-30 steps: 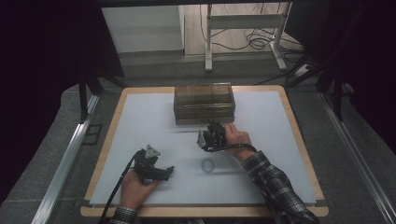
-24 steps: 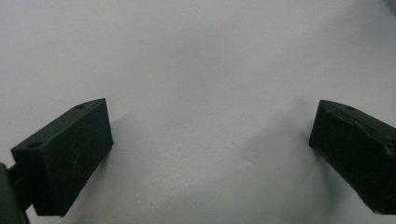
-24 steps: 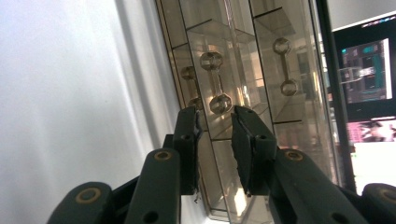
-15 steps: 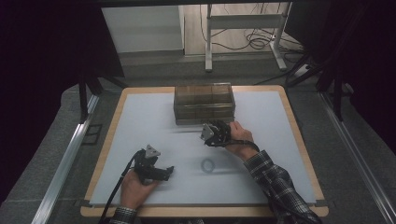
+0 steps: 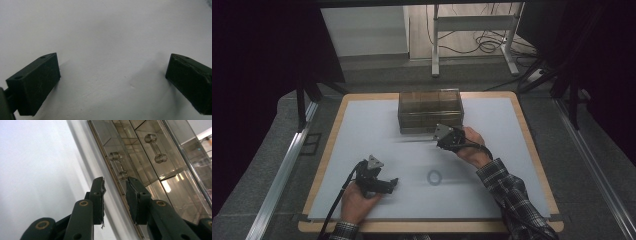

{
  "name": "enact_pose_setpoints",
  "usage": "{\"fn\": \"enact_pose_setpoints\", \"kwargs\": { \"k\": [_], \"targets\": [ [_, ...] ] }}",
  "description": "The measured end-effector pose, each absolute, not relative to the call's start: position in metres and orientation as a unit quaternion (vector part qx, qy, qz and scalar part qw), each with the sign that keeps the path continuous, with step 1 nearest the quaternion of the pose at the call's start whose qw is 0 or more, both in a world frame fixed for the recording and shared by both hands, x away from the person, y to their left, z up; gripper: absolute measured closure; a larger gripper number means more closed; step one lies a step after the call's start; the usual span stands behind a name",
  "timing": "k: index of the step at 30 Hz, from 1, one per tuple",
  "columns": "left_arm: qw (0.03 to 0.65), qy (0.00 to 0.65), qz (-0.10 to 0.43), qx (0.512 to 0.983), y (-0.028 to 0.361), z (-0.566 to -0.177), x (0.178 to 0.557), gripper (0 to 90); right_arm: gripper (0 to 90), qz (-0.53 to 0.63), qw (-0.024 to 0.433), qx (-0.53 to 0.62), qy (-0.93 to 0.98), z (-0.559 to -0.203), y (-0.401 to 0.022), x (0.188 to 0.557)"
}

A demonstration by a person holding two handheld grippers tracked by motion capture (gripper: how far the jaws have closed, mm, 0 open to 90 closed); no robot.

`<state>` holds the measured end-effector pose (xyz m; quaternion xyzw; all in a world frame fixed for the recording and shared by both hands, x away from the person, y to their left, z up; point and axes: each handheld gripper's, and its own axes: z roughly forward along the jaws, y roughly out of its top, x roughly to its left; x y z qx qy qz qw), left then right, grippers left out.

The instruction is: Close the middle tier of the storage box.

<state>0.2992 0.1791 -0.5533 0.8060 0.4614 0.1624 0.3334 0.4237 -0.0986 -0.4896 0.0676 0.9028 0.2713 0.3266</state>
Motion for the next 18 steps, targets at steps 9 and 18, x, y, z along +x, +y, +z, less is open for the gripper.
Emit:
{"fn": "enact_pose_setpoints", "kwargs": {
  "k": [9, 18],
  "targets": [
    [0.333, 0.461, 0.162, 0.806, 0.179, -0.553, 0.299, 0.0, 66.2, 0.305, 0.272, 0.082, 0.909, -0.479, -0.109, 0.431],
    [0.333, 0.461, 0.162, 0.806, 0.179, -0.553, 0.299, 0.0, 64.2, 0.334, 0.23, 0.099, 0.908, -0.47, -0.12, 0.441]
  ]
}}
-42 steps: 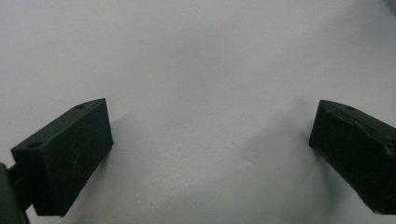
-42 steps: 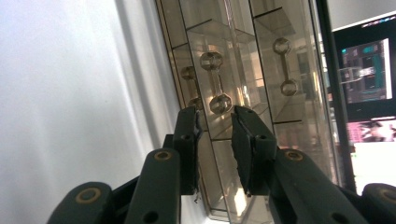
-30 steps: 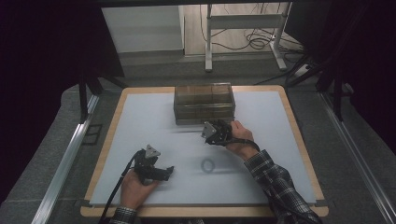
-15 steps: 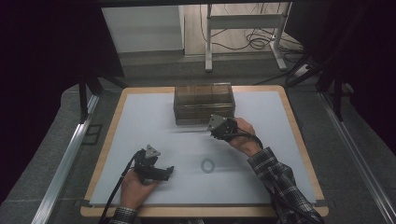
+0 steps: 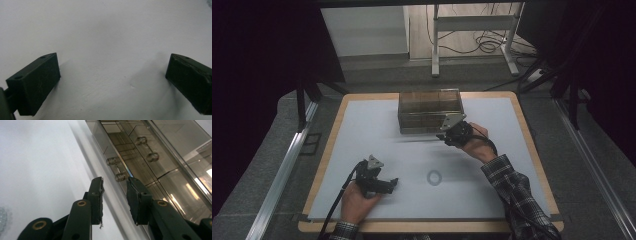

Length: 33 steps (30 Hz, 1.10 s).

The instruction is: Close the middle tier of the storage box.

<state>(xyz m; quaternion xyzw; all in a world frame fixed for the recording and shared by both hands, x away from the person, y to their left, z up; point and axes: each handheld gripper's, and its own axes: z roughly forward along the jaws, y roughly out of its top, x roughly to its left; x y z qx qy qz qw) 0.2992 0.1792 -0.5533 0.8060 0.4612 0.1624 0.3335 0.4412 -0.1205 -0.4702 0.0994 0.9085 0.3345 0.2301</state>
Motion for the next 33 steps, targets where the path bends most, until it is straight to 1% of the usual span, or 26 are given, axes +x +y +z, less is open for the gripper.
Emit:
{"fn": "enact_pose_setpoints", "kwargs": {
  "k": [12, 22, 33],
  "targets": [
    [0.333, 0.461, 0.163, 0.806, 0.179, -0.553, 0.299, 0.0, 62.3, 0.355, 0.185, 0.11, 0.91, -0.459, -0.131, 0.456],
    [0.333, 0.461, 0.162, 0.806, 0.179, -0.553, 0.299, 0.0, 61.8, 0.357, 0.178, 0.112, 0.91, -0.451, -0.139, 0.469],
    [0.333, 0.461, 0.163, 0.806, 0.179, -0.553, 0.299, 0.0, 63.0, 0.352, 0.159, 0.108, 0.916, -0.457, -0.145, 0.485]
  ]
}}
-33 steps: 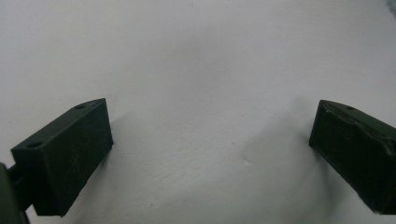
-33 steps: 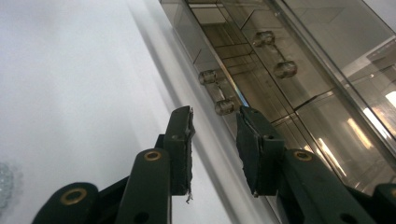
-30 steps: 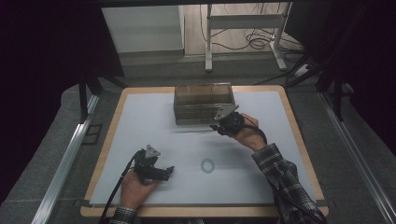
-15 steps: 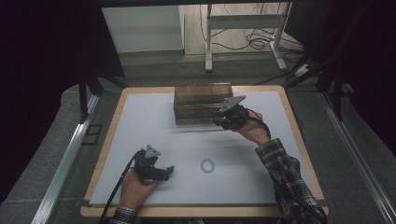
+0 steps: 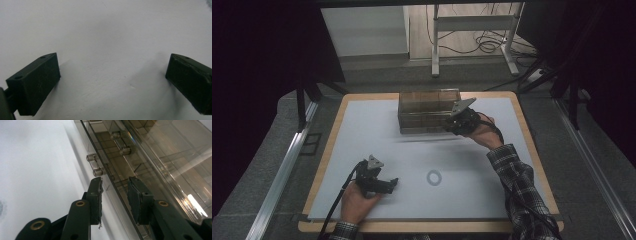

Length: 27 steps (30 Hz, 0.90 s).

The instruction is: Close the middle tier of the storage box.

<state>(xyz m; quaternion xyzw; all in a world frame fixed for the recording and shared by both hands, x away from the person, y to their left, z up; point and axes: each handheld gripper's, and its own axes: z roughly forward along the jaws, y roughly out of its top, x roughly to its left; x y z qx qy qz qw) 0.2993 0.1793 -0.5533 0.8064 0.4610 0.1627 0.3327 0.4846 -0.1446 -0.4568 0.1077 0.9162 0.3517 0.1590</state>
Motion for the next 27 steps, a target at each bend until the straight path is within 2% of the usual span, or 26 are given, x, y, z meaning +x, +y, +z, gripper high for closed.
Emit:
{"fn": "enact_pose_setpoints", "kwargs": {
  "k": [12, 27],
  "targets": [
    [0.333, 0.461, 0.163, 0.807, 0.179, -0.553, 0.299, 0.0, 64.4, 0.338, 0.148, 0.096, 0.925, -0.466, -0.144, 0.497],
    [0.333, 0.461, 0.163, 0.807, 0.179, -0.553, 0.299, 0.0, 75.9, 0.308, 0.123, 0.064, 0.941, -0.47, -0.143, 0.509]
  ]
}}
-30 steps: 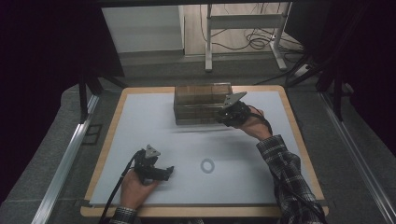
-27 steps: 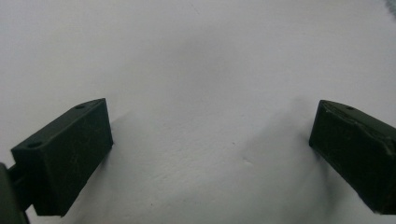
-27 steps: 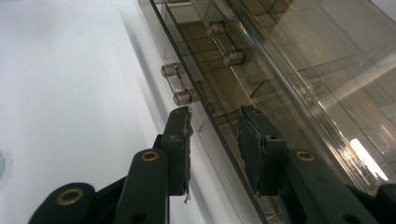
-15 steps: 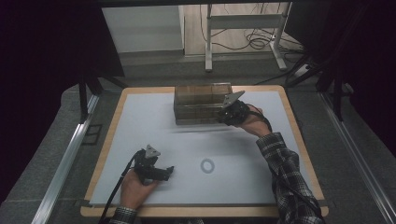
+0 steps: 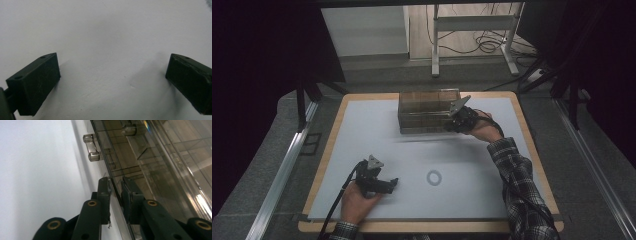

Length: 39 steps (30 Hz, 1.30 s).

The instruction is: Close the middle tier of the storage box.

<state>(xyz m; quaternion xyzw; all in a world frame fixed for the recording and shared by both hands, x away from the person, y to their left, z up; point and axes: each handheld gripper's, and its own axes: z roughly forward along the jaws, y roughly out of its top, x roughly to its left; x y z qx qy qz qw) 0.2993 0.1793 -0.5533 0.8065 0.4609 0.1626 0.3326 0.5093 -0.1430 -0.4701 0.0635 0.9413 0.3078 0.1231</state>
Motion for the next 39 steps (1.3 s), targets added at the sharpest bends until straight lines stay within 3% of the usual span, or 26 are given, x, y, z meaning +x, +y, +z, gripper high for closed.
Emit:
{"fn": "enact_pose_setpoints", "kwargs": {
  "k": [39],
  "targets": [
    [0.333, 0.461, 0.163, 0.806, 0.179, -0.553, 0.299, 0.0, 84.8, 0.288, 0.08, 0.0, 0.954, -0.46, -0.142, 0.511]
  ]
}}
